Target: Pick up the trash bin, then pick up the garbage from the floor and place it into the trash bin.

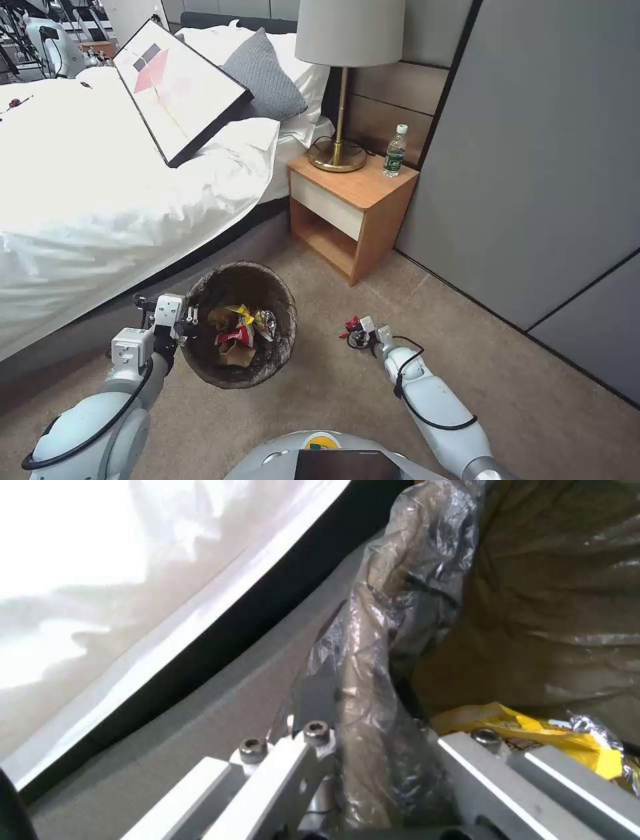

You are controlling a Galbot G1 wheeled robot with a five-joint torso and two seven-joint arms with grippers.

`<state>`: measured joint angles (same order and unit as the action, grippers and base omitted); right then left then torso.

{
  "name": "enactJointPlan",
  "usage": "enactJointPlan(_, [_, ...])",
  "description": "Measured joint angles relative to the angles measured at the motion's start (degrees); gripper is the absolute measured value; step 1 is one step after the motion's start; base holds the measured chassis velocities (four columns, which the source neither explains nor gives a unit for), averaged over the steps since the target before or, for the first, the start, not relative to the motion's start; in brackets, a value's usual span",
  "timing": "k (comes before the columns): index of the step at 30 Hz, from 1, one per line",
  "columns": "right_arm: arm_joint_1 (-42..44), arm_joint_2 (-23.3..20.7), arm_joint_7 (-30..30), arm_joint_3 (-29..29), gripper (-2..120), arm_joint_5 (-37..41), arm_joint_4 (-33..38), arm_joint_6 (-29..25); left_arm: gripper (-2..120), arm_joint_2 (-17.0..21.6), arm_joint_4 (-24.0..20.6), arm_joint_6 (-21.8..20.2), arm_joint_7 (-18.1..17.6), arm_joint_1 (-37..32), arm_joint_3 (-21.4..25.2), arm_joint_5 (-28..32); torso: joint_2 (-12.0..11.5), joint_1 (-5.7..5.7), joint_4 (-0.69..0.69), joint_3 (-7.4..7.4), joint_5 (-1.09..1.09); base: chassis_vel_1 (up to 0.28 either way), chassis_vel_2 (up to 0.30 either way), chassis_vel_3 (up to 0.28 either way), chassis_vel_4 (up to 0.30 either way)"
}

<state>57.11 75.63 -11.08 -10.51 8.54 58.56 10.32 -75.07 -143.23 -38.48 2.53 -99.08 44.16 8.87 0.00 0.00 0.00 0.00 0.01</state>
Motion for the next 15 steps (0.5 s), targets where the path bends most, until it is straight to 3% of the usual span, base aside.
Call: enactJointPlan(15, [-0.16,-0.22,-0.07,-0.54,3,-0.19,-0.11,-0.34,3,-0.12,0.00,0.01,0.05,-0.09,-0.02,-0.01,0.00,0.00,0.02,0.01,0.02,0.000,0.000,0.000,0.000])
